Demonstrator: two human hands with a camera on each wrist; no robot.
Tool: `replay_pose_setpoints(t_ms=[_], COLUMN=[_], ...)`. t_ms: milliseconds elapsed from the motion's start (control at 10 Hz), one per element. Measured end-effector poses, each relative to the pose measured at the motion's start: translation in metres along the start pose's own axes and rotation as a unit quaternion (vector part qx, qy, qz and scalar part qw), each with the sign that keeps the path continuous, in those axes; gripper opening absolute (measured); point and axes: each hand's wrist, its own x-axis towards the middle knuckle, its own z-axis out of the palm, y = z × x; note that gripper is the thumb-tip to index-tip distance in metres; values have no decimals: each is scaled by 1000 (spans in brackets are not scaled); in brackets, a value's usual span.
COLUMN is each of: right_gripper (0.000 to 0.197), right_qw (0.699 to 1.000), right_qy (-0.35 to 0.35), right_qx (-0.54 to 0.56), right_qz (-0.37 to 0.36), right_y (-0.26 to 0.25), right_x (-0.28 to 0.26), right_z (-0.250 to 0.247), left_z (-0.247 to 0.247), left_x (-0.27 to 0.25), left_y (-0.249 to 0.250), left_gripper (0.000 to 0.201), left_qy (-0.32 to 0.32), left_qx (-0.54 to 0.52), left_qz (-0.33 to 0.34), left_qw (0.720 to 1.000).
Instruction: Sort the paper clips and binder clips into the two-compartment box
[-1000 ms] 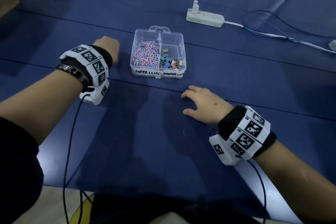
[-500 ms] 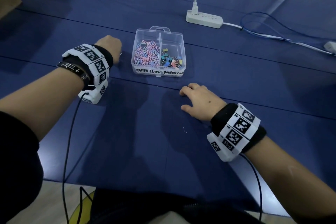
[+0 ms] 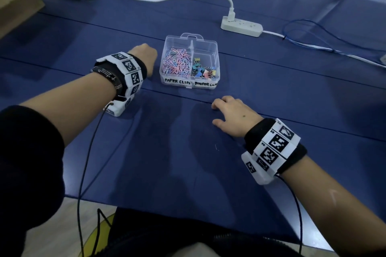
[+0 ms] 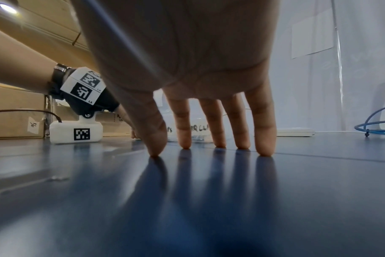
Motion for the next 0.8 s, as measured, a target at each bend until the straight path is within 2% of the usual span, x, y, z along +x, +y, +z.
replay_pose_setpoints(t_ms=[100,200,300,500,700,800], right_gripper=[41,41,41,42,43,45], right_qw=[1000,1000,1000,1000,1000,1000], right_qy=[1,3,7,6,13,23], right_qx=[1,1,-2,0,-2,-1], right_qz=[-2,-4,-6,-6,-12,-18], right_y=[1,1,0,2,5,7], right_x=[-1,-1,-2,0,4,4], right_z=[1,1,1,2,5,6], left_z=[-3,-13,-25,-30,-28,-17], left_x=[0,-2,-6,-12,-44,-70], left_y=[-8,-4,12,29,48,54], left_gripper=[22,15,18,21,17,18], left_qy=[66,168,194,191,188,126], left_qx=[-92,-210,-267,-249,-254,-276], left_qz=[-31,-27,12,43,78,155], left_qw=[993,963,944,948,946,940])
